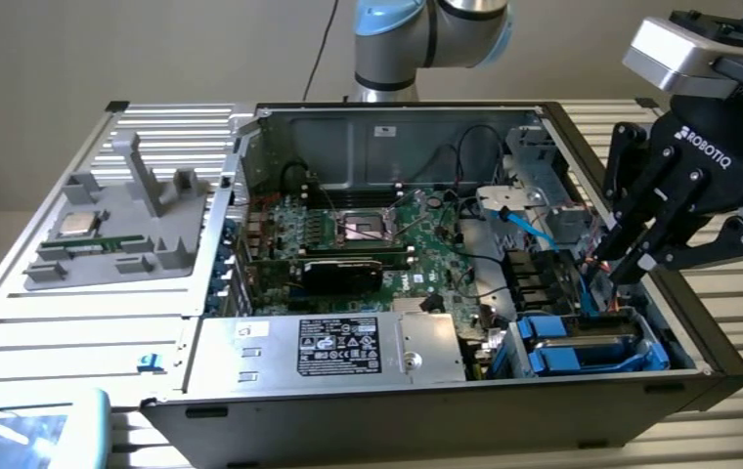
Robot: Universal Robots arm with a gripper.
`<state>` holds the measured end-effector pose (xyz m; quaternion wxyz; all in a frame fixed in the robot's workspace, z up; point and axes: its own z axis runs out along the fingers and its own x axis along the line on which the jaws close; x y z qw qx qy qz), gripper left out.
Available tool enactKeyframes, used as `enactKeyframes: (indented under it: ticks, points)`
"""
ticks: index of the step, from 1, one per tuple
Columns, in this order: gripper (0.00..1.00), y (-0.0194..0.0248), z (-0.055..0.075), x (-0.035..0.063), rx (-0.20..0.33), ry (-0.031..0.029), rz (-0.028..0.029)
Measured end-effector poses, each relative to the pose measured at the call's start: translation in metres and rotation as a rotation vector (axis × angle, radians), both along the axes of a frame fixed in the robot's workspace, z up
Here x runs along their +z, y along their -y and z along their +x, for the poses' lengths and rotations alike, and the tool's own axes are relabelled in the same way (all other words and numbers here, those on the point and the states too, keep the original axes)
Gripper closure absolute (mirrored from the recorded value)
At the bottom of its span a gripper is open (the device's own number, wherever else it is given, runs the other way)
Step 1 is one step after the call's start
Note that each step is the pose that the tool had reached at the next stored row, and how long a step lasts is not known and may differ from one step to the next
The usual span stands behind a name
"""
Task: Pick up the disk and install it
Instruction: 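Insert the second disk wire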
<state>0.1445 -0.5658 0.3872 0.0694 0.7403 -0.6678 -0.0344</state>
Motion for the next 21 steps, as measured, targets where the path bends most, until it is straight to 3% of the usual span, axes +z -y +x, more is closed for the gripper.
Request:
enactKeyframes:
  ticks: [8,10,11,12,15,21]
  points:
    - [0.69,0.0,0.0,0.0,0.0,0.0,0.0]
    - [0.78,0.0,0.0,0.0,0.0,0.0,0.0001]
    - [0.78,0.0,0.0,0.0,0.0,0.0001,0.0]
    - [0.89,0.0,0.0,0.0,0.0,0.0,0.0]
    - [0.89,-0.0002,0.0,-0.0001,0.001,0.0,0.0002]
    - [0.89,-0.0003,0.0,-0.0002,0.097,0.0007,0.0002]
